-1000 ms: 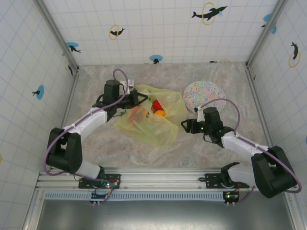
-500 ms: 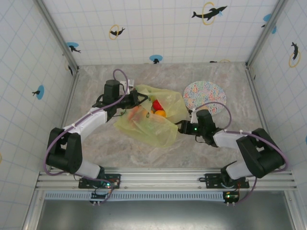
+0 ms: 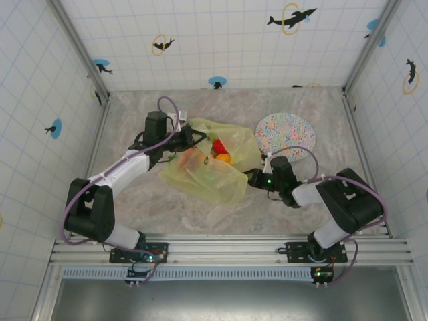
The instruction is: Place the fruits into the plastic bag
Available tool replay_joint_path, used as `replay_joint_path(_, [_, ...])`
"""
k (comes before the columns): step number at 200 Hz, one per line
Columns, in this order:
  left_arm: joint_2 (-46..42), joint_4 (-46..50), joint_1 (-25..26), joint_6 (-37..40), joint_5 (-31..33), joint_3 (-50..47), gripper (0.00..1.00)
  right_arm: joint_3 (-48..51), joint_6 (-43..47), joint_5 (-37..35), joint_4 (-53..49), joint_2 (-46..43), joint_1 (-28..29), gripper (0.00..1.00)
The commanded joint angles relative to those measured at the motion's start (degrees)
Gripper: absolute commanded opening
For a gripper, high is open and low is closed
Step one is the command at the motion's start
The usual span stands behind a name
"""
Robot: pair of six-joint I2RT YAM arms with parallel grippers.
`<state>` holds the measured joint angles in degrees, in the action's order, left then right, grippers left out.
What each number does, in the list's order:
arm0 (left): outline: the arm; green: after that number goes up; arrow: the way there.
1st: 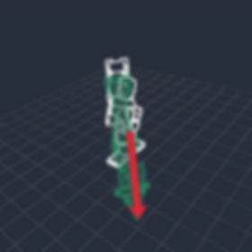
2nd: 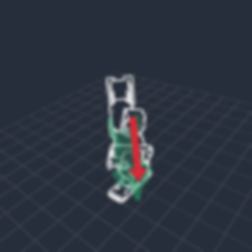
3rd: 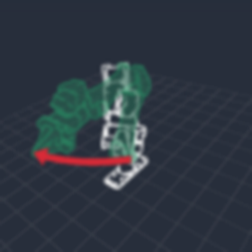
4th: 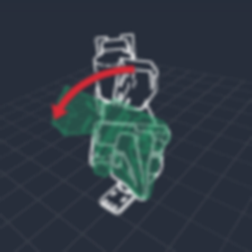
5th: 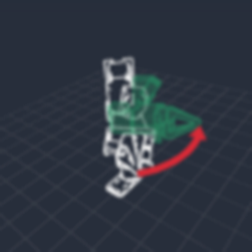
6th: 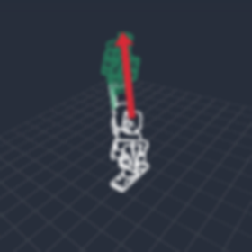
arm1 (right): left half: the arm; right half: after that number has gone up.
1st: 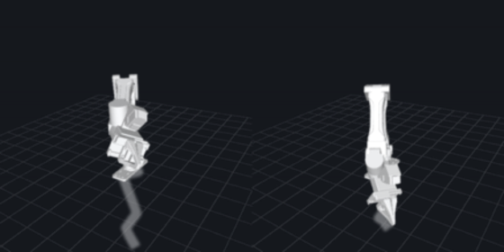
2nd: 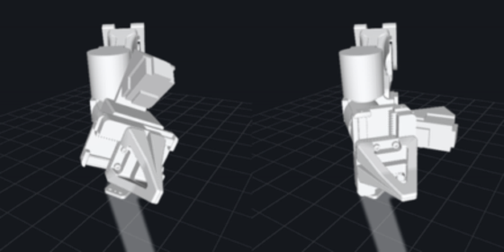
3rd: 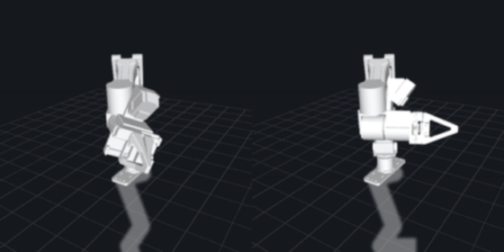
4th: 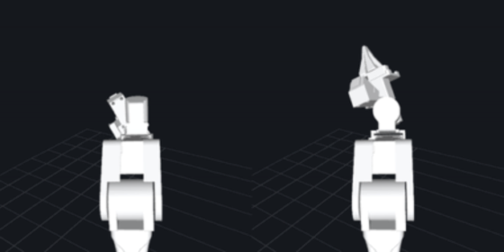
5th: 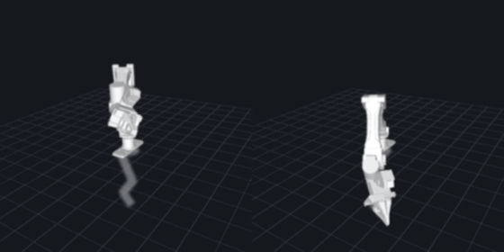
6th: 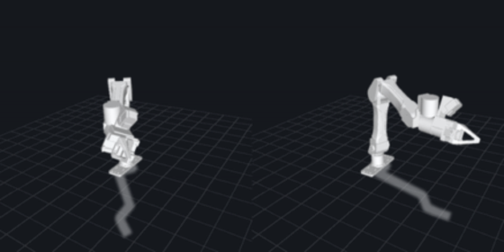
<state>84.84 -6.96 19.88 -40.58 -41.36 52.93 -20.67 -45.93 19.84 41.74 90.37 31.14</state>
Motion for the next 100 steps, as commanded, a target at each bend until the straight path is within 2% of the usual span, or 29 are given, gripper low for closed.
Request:
replay_joint_path(1, [-1.26, -0.47, 0.23, 0.3, -0.65, 0.33, 0.0, 0.63, -1.7, -0.81, 4.83, 0.69, 0.33, 0.28])
replay_joint_path(30, [-1.43, -0.51, 0.24, 0.34, -0.58, 0.28, 0.0, 0.29, -1.5, -1.75, 4.38, -0.08, 0.33, 0.19])
replay_joint_path(46, [-1.52, -0.51, 0.16, 0.35, -0.57, 0.29, 0.0, -0.04, -1.36, -2.49, 3.56, -0.58, 0.34, 0.05])
replay_joint_path(54, [-1.67, -0.5, 0.19, 0.34, -0.55, 0.26, 0.0, -0.22, -1.24, -2.77, 3.14, -0.78, 0.33, 0.01])
replay_joint_path(100, [-0.86, 0.31, 0.2, 1.49, 0.39, 0.74, 0.0, -1.93, -0.46, -3.65, 1.67, -3.99, 0.77, 0.0])
